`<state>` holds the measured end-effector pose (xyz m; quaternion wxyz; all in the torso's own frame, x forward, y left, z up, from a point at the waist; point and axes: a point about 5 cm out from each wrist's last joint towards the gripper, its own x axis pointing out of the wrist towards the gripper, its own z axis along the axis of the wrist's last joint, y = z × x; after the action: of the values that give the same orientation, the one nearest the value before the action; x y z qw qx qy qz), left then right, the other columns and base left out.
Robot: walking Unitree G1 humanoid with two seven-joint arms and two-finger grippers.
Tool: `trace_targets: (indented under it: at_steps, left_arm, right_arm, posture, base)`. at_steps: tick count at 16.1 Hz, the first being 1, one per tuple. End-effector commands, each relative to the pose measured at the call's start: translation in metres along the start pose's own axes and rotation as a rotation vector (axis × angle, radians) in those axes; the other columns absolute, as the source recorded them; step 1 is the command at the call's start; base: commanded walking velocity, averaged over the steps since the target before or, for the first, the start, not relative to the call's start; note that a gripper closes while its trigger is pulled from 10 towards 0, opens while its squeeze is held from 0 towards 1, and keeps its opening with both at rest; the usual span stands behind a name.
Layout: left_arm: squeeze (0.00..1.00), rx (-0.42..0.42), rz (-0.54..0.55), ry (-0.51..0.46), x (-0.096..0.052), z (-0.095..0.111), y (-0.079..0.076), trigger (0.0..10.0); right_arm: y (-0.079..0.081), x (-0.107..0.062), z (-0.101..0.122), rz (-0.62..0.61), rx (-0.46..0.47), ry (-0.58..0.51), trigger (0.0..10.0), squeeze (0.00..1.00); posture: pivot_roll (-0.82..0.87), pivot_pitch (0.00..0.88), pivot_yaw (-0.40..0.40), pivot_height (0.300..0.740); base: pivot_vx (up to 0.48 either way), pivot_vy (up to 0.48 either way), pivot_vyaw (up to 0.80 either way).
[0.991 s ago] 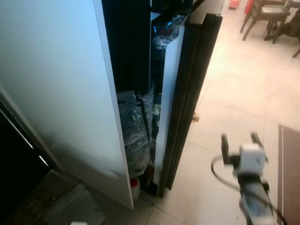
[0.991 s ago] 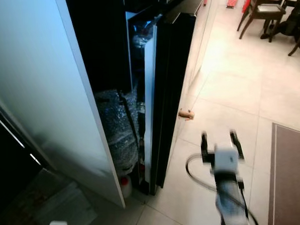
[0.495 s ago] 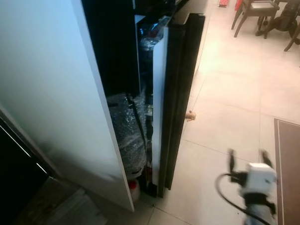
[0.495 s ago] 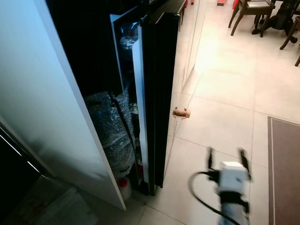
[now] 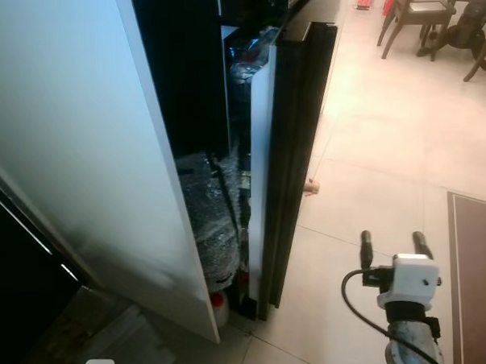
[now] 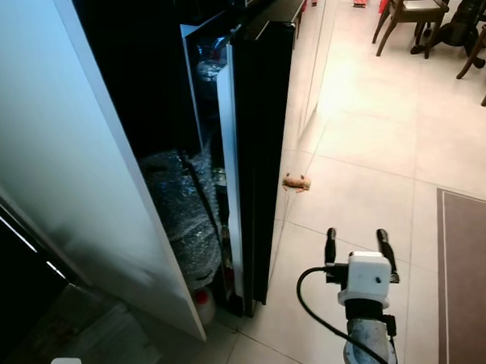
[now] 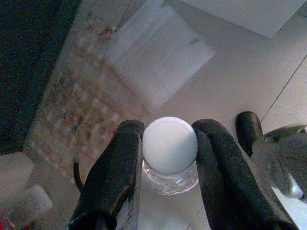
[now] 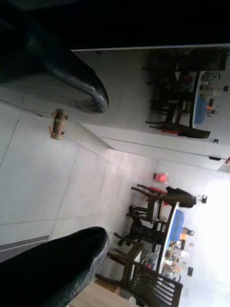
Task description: Restocking fridge
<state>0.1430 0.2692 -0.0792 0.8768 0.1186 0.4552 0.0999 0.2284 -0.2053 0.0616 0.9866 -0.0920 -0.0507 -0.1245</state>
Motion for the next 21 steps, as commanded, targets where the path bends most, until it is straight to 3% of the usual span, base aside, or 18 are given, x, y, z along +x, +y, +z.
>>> trace_targets:
  at_steps: [1,6,13,21]
  left_arm:
    - [0.00,0.007,0.004,0.052,-0.002,-0.012,0.005,10.0]
    - [0.00,0.024,-0.008,0.059,-0.003,-0.015,0.004,10.0]
    - [0.00,0.052,-0.026,0.002,0.000,0.000,0.000,10.0]
    - [0.00,0.053,-0.061,-0.014,0.001,0.004,-0.007,10.0]
  right_arm:
    - [0.000,0.002,0.004,-0.019,0.028,0.004,10.0,0.00]
    - [0.006,0.005,0.005,-0.007,0.045,0.033,10.0,0.00]
    - [0.015,0.005,0.006,0.013,0.050,0.033,10.0,0.00]
    - [0.015,0.007,0.005,0.010,0.052,0.041,10.0,0.00]
  posture:
    - [-0.10,0.000,0.029,0.740]
    - [-0.10,0.000,0.036,0.740]
    - [-0.10,0.000,0.048,0.740]
    - [-0.09,0.000,0.054,0.740]
  base:
    - [0.000,0.337,0.00]
    - [0.000,0.337,-0.15]
    - [0.000,0.308,0.00]
    - [0.000,0.000,0.00]
